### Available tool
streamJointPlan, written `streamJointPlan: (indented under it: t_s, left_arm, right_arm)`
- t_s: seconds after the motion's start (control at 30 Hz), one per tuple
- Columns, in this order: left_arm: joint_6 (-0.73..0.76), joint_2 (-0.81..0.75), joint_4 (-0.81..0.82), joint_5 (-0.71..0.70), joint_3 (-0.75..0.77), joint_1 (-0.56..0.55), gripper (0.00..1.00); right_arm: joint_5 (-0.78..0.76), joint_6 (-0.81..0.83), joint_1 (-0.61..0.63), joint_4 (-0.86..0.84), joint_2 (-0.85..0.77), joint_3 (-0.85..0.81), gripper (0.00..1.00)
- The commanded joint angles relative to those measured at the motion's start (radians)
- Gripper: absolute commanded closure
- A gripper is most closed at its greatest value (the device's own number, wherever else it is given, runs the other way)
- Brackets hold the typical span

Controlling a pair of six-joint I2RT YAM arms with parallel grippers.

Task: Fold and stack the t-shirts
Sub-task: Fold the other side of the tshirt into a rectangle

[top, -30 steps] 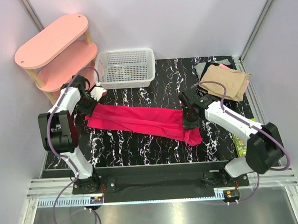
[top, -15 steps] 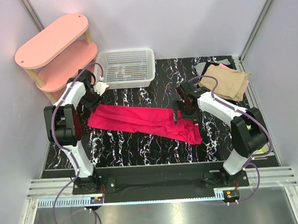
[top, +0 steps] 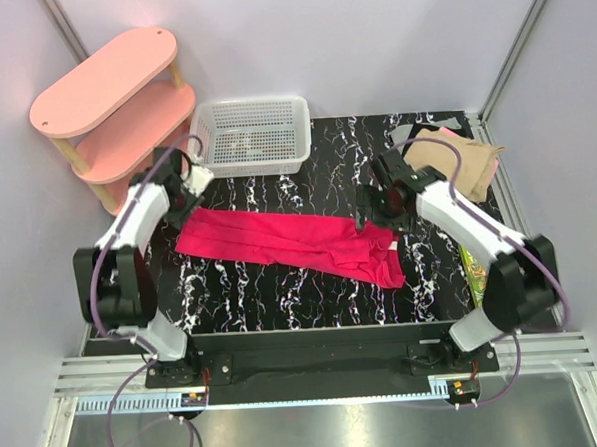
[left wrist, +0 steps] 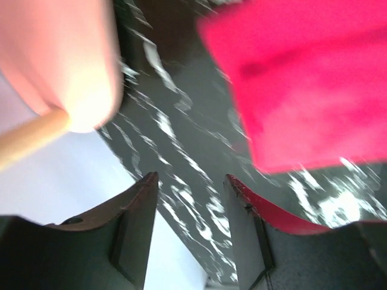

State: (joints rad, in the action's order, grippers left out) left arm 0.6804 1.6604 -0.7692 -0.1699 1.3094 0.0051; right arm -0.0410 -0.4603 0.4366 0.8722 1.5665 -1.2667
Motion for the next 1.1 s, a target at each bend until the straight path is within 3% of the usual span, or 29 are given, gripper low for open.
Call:
streamJointPlan:
  t_s: [0.0, 0.1, 0.27, 0.57, 0.83, 1.07]
  left_arm:
    - [-0.012, -0.200, -0.007, 0.056, -0.189, -0.160, 0.47]
    - [-0.030, -0.164, 0.005, 0.144, -0.222, -0.182, 0.47]
    - [-0.054, 0.008, 0.038, 0.136, -0.173, -0.166, 0.52]
    - [-0.056, 0.170, 0.059, 0.099, -0.093, -0.114, 0.54]
    - [-0.033, 0.162, 0.074, 0.116, -0.137, -0.064, 0.55]
    - [0.001, 0.073, 0.102, 0.142, -0.263, -0.019, 0.57]
  right_arm:
    - [0.263, -0.083, 0.007, -0.031, -0.218, 0.153, 0.00]
    - [0.354, -0.142, 0.014, -0.107, -0.295, 0.272, 0.00]
    - [0.357, -0.161, 0.034, -0.150, -0.287, 0.352, 0.00]
    - [0.152, -0.126, 0.063, -0.144, -0.194, 0.330, 0.00]
    - [0.174, -0.135, 0.063, -0.194, -0.097, 0.323, 0.00]
    - [0.066, -0.129, 0.047, -0.200, -0.016, 0.334, 0.00]
